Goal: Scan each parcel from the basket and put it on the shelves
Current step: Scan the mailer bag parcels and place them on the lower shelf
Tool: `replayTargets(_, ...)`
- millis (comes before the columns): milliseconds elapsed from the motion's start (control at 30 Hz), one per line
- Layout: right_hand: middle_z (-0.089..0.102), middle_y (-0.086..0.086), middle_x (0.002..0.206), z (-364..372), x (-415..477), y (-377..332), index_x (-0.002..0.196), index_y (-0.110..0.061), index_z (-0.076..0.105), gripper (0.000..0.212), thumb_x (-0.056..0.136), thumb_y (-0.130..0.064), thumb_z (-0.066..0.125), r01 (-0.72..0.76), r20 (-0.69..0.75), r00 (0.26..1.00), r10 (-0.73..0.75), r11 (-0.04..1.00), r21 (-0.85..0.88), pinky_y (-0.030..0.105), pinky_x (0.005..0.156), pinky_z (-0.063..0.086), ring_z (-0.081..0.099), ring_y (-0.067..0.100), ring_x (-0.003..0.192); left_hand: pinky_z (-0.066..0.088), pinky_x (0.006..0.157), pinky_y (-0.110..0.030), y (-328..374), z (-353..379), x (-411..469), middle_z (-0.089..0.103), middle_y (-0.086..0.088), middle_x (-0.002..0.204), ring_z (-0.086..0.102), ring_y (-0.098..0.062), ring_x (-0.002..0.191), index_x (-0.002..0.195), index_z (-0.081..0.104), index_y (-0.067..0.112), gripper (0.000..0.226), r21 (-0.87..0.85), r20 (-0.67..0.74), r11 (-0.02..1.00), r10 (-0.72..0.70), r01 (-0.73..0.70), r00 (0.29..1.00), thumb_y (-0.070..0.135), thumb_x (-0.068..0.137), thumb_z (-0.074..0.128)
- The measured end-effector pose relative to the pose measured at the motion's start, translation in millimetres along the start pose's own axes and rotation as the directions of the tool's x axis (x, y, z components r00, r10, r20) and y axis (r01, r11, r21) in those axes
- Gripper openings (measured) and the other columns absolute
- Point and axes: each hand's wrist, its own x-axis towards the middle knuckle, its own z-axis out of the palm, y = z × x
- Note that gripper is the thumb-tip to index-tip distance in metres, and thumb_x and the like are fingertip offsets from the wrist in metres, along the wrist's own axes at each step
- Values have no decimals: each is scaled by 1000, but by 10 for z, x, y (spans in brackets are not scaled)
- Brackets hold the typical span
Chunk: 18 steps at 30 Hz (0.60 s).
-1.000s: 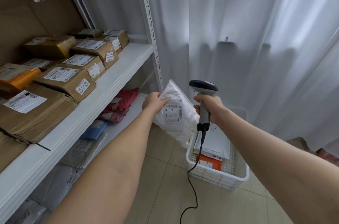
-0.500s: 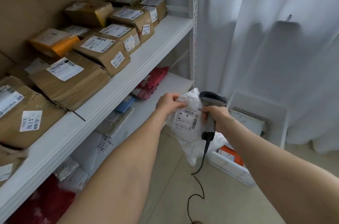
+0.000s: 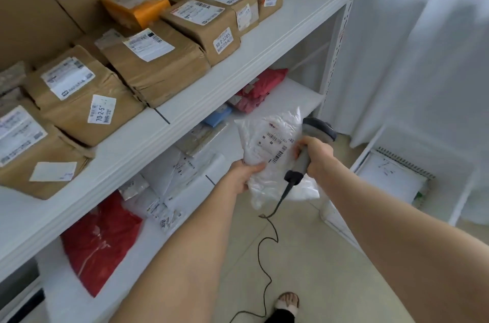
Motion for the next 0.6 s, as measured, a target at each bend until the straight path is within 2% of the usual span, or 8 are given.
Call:
replayTargets(133, 58, 11, 73, 138, -21, 390, 88, -2, 55, 10, 83, 4, 61, 14, 116, 993, 4, 987, -161, 30, 52, 49, 57, 19, 58, 50, 96, -46, -347, -330, -103, 64, -22, 119, 64, -33, 106, 119, 59, -5, 38, -71, -278, 996, 31, -53, 960, 3, 84, 71)
replayTargets(233, 55, 10, 75, 255, -52, 748, 95, -4, 59, 16, 81, 2, 63, 18, 212, 977, 39, 965, -263, 32, 57, 51, 52, 20, 60, 51, 93, -38, -627, -532, -202, 65, -18, 117, 64, -31, 104, 118, 60, -4, 34, -71, -410, 997, -19, -11, 912, 3, 85, 68)
replayTargets(300, 53, 10, 79, 330, -93, 979, 90, -6, 58, 14, 80, -2, 67, 20, 244, 967, 70, 937, -348, 39, 70, 54, 52, 22, 66, 52, 87, -33, -815, -654, -253, 67, -15, 112, 65, -28, 96, 117, 61, -3, 32, -93, -473, 996, -51, 8, 880, 4, 86, 67)
replayTargets(367, 53, 8, 82, 403, -113, 1168, 81, -11, 55, 16, 80, -5, 70, 45, 272, 959, 77, 908, -416, 42, 80, 50, 53, 24, 74, 49, 78, -28, -976, -781, -298, 67, -12, 101, 63, -25, 86, 113, 62, -3, 28, -124, -524, 992, -70, 5, 849, 2, 86, 64)
replayTargets(467, 54, 9, 84, 537, -146, 1428, 80, -10, 56, 17, 79, -6, 72, 58, 305, 947, 102, 878, -475, 37, 77, 45, 53, 24, 77, 49, 77, -28, -1185, -1024, -342, 68, -15, 109, 63, -26, 91, 114, 63, -1, 29, -152, -602, 988, -93, 0, 793, -1, 84, 62)
replayTargets(600, 52, 11, 88, 769, -235, 1835, 97, -6, 57, 25, 78, -8, 73, 38, 344, 924, 169, 854, -520, 37, 75, 43, 52, 26, 81, 51, 85, -36, -1446, -1487, -378, 67, -18, 111, 65, -29, 96, 111, 64, 0, 31, -198, -675, 980, -151, 21, 722, -3, 80, 64)
